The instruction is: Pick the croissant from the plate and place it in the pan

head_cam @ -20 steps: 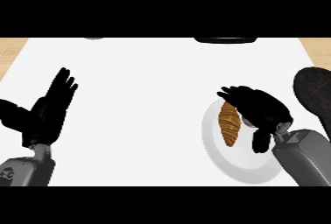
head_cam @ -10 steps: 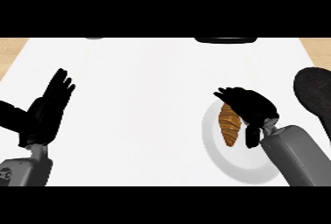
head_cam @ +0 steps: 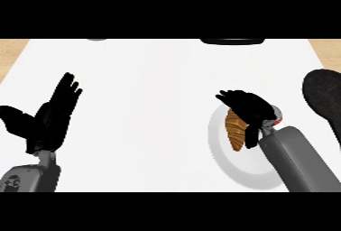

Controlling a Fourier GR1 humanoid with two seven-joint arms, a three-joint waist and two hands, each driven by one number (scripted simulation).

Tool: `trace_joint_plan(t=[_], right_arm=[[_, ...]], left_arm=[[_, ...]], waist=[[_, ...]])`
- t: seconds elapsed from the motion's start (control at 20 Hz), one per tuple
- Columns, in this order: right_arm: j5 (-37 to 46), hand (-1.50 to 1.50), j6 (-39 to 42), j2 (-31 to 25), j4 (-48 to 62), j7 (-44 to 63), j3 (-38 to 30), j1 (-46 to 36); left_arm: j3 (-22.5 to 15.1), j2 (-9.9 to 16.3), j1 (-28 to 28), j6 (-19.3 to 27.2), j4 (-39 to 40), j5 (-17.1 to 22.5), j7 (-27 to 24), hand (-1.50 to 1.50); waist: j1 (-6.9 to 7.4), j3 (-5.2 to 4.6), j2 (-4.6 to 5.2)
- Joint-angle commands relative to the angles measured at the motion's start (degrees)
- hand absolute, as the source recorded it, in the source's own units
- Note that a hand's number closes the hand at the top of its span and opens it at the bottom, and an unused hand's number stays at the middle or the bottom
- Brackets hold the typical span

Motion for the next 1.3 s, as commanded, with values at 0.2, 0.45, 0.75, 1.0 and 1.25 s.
trace_joint_plan(t=[0.2, 0.45, 0.75, 1.0, 1.25], right_arm=[[3.0, -1.5, -4.15, 1.53, 9.52, -6.79, -2.26, 0.03], [4.95, 1.5, -3.57, 5.84, 10.88, -8.16, -0.78, -5.59], [6.8, 1.5, -10.12, 6.66, 14.53, -12.17, -2.52, -3.05], [3.28, 1.5, -10.08, 5.09, 19.43, -11.2, -10.37, -6.73], [1.45, 1.5, -12.09, 10.36, 20.2, 15.03, -21.76, -5.36]], left_arm=[[3.59, 1.04, 0.36, -2.93, -1.08, 0.62, 1.38, 0.0], [0.84, -1.81, -0.01, -1.29, -1.76, -2.04, 2.28, 0.0], [6.54, 0.68, -4.17, -5.03, 3.93, 0.82, 0.55, 0.0], [3.85, -0.38, -0.3, -4.06, -3.87, -0.12, 3.8, 0.0], [3.55, -1.59, -0.18, -2.67, 0.16, -1.77, 1.44, 0.0]], waist=[[0.08, 0.0, 0.02], [0.21, 0.0, 0.04], [-0.07, -0.01, 0.04], [0.56, 0.03, 0.04], [-0.75, -0.05, 0.12]])
